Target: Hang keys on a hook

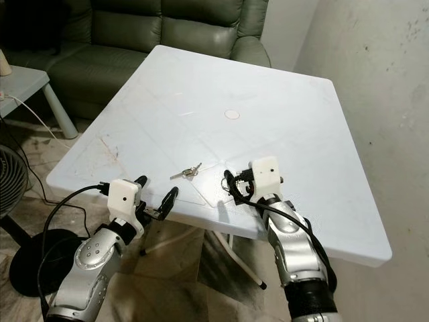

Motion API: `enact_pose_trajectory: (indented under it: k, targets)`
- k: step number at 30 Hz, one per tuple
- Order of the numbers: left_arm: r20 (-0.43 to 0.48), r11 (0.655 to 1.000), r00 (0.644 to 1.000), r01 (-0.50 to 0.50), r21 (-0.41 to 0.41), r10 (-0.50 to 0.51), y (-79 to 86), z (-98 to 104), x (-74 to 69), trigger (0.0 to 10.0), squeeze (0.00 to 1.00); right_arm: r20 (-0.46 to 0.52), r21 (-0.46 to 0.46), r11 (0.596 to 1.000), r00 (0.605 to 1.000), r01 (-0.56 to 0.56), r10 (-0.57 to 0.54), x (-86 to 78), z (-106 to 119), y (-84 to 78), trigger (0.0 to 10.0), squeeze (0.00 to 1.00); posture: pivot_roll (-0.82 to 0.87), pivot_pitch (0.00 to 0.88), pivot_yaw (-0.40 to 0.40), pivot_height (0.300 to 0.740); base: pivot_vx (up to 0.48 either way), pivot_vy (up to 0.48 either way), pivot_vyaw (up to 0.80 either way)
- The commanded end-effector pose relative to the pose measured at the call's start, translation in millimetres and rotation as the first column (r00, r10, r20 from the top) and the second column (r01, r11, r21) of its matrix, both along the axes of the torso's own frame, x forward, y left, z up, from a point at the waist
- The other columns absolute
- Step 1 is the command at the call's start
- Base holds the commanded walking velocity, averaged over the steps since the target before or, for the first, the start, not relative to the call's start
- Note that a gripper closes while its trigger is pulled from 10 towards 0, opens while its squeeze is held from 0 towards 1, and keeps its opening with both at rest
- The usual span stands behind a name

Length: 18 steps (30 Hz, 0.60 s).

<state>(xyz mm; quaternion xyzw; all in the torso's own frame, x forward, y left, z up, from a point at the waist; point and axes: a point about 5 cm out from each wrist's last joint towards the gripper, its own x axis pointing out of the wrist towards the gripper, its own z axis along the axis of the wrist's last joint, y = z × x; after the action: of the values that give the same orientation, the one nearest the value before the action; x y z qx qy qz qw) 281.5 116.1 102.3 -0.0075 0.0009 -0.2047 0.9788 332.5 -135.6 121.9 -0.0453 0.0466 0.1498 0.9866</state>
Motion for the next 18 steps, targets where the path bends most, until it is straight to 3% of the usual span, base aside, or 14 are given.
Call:
enact_pose_trajectory:
  k: [1,6,7,10,11,15,16,17,18]
  targets:
    - [-0.003,1.000,1.000,0.001,0.011,-0.001,0.0,0.5,-2.7,10.0,0.00,-0.019,-0.007,1.000,1.000,0.019,-0.019,3.3,-0.5,-0.1,10.0,0.00,0.12,0.134,-0.102,0.740,0.000,0.000,0.00]
    - [-0.009,1.000,1.000,-0.005,0.009,0.005,1.2,0.4,-3.7,10.0,0.00,-0.044,-0.001,0.999,0.998,0.038,-0.038,8.8,-1.8,6.3,10.0,0.00,0.11,0.140,-0.103,0.740,0.000,0.000,0.00]
    - [-0.012,1.000,1.000,-0.007,0.011,0.007,0.6,0.1,-5.1,10.0,0.00,-0.059,0.011,0.999,0.998,0.039,-0.038,10.5,-2.9,10.7,9.6,0.00,0.11,0.150,-0.106,0.740,0.000,0.000,0.00]
    - [-0.017,1.000,1.000,-0.009,0.006,0.009,0.0,0.1,-6.5,10.0,0.00,-0.080,0.028,0.998,0.996,0.047,-0.045,11.5,-4.5,14.5,10.0,0.00,0.12,0.157,-0.107,0.740,0.000,0.000,0.00]
    - [-0.018,1.000,1.000,-0.010,0.006,0.010,-0.2,0.1,-6.8,10.0,0.00,-0.077,0.023,0.999,0.996,0.046,-0.044,11.5,-4.8,15.6,8.0,0.00,0.12,0.160,-0.109,0.740,0.000,0.000,0.00]
    - [-0.021,1.000,1.000,-0.017,0.010,0.018,0.0,-0.8,-8.8,10.0,0.00,-0.090,0.017,0.999,0.995,0.045,-0.043,10.8,-9.1,18.6,7.9,0.00,0.12,0.160,-0.109,0.740,0.000,0.000,0.00]
    - [-0.022,1.000,1.000,-0.022,0.009,0.022,0.8,-0.8,-9.1,10.0,0.00,-0.094,0.017,0.999,0.995,0.048,-0.046,10.6,-9.8,18.5,3.1,0.00,0.12,0.169,-0.112,0.740,0.000,0.000,0.00]
    - [-0.022,1.000,0.999,-0.025,0.009,0.025,1.3,-0.7,-9.3,10.0,0.00,-0.093,0.016,0.998,0.994,0.053,-0.051,10.6,-10.0,18.1,2.3,0.00,0.12,0.169,-0.112,0.740,0.000,0.000,0.00]
    - [-0.023,1.000,0.999,-0.028,0.010,0.029,2.0,-0.3,-9.6,10.0,0.00,-0.096,0.019,0.998,0.993,0.065,-0.063,10.9,-10.6,17.2,0.6,0.00,0.12,0.169,-0.112,0.740,0.000,0.000,0.00]
